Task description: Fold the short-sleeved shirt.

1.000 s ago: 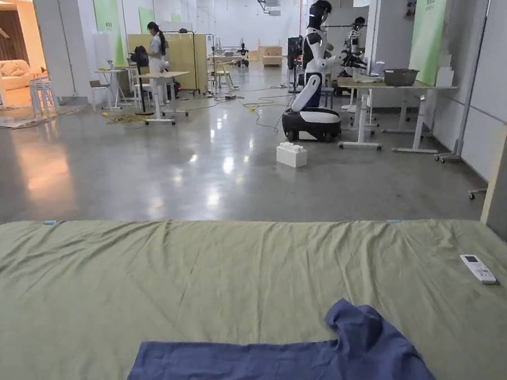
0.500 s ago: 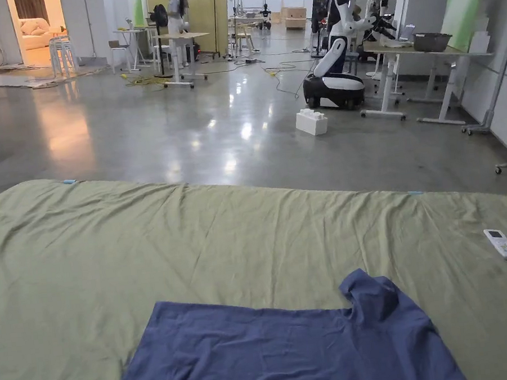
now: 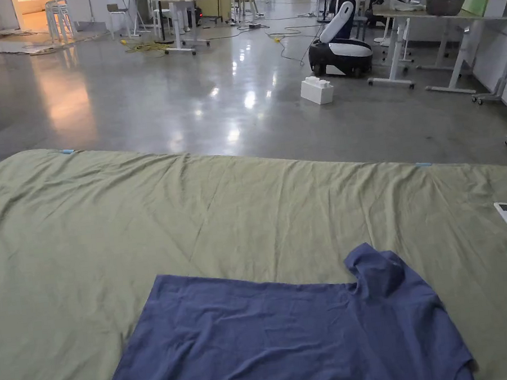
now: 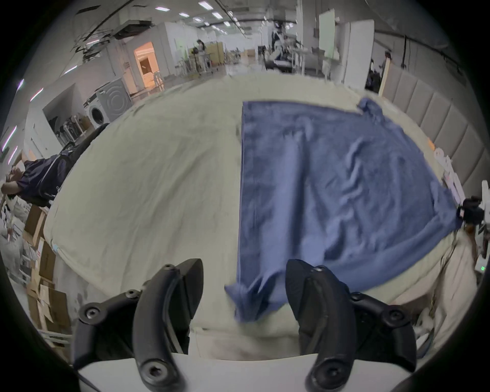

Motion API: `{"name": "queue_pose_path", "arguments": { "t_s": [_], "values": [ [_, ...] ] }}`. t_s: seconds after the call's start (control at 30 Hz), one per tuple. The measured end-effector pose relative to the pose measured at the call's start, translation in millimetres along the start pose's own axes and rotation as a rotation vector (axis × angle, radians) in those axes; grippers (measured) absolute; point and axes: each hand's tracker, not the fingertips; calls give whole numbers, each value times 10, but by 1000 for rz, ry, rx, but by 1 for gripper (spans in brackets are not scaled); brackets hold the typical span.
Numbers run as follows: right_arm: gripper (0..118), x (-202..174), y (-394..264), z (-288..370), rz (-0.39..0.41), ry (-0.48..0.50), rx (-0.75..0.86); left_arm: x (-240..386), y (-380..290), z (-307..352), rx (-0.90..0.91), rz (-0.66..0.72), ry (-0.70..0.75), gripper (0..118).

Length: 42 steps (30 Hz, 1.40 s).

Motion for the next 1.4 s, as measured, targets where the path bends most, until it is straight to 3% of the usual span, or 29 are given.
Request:
{"name": "queue_pose_path", "arguments": {
  "t_s": [0.07, 0.27, 0.33, 0.37, 0.43, 0.53, 0.67, 0.73, 0.77, 0.83, 1.07, 1.4],
  "values": [
    [92, 0, 144, 134, -26, -3, 96, 41, 149, 110, 87, 22, -4, 67],
    [92, -151, 626, 420, -107, -33, 449, 356, 646, 374, 374, 63, -18, 65],
    [92, -237, 773, 497, -120, -55, 566, 490, 792, 439, 442, 73, -13, 58],
    [90, -276, 842, 532, -124, -68, 616, 570, 863, 477, 487, 81, -4, 46],
    [77, -358, 947, 592, -139, -87, 701, 667, 969, 499, 552, 92, 14, 22],
    [22, -486, 1069, 639, -128, -128, 784, 830, 1075, 545, 627, 90, 38, 8],
    [5, -555, 1143, 633, -150, -116, 796, 944, 1141, 513, 670, 68, 27, 4],
    [2, -556, 1136, 611, -196, -101, 779, 975, 1166, 499, 671, 55, 26, 3],
    [2, -557, 1154, 635, -153, -129, 817, 979, 1170, 501, 671, 51, 23, 3],
    [1, -542, 1147, 606, -188, -95, 785, 977, 1174, 474, 676, 40, 14, 3],
    [0, -578, 1224, 617, -167, -79, 794, 851, 1114, 539, 612, 42, -30, 3],
    [0, -668, 1188, 527, -118, -46, 751, 179, 619, 506, 257, 59, -24, 4]
  ]
}}
